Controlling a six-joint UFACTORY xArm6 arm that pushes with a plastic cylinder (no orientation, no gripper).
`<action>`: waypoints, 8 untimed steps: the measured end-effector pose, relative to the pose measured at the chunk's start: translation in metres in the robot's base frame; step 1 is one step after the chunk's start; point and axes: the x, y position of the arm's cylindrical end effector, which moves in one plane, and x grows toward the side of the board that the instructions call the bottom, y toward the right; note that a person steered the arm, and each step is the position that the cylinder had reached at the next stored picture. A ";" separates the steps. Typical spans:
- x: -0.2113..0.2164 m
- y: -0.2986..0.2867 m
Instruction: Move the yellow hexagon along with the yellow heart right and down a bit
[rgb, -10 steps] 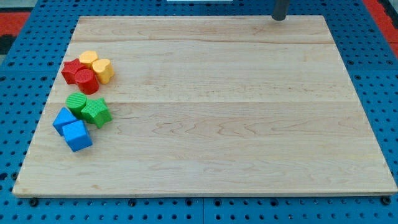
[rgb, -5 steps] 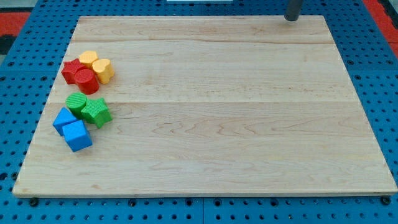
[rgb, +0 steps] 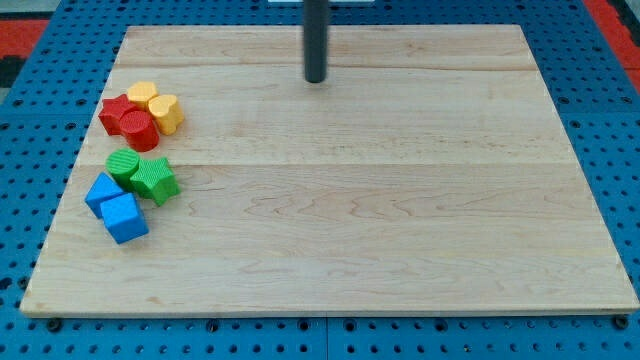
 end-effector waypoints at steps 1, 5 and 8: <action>0.000 -0.090; 0.051 -0.162; 0.056 -0.099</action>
